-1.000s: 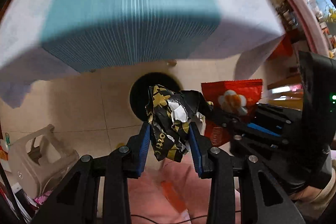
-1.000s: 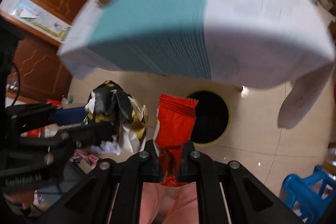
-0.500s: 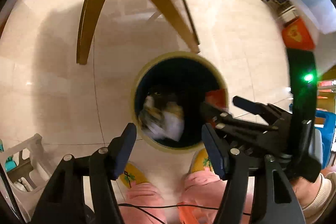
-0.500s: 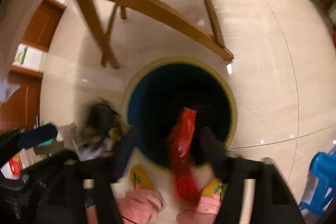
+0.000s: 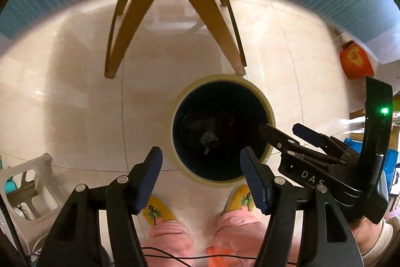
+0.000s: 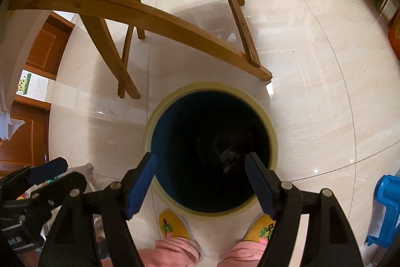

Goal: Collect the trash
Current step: 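Raise both tools back over the table toward the remaining trash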

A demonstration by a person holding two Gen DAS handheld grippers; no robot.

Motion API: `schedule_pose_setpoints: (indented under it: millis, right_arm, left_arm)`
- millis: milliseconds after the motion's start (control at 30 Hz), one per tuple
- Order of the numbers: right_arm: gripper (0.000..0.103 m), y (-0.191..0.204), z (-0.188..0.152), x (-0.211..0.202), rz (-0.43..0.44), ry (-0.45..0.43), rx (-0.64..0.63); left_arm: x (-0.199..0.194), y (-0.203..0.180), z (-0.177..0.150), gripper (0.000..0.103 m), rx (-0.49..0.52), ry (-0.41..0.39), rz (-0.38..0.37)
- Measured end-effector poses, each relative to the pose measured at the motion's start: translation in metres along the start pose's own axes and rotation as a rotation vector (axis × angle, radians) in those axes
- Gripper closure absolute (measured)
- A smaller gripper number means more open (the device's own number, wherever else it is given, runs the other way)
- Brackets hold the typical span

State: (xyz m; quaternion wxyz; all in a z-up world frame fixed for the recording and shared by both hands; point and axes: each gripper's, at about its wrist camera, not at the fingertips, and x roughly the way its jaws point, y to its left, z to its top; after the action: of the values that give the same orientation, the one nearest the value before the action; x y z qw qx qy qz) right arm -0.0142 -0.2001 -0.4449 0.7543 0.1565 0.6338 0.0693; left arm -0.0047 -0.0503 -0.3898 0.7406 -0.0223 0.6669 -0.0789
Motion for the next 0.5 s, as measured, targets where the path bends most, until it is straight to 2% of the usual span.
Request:
schedule_pose_setpoints:
  millis: [200, 400, 500]
  right_arm:
    - [0.029, 0.013, -0.004, -0.050, 0.004, -0.023, 0.008]
    - [0.029, 0.040, -0.002, -0.132, 0.042, -0.047, -0.026]
    - [0.029, 0.056, 0.001, -0.181, 0.068, -0.060, -0.066]
  left_arm:
    - [-0.061, 0.000, -0.012, 0.040, 0.013, -0.036, 0.046]
    - [-0.154, -0.006, -0.022, 0.040, 0.048, -0.084, 0.099]
    - [-0.206, -0.006, -0.024, 0.040, 0.040, -0.119, 0.090]
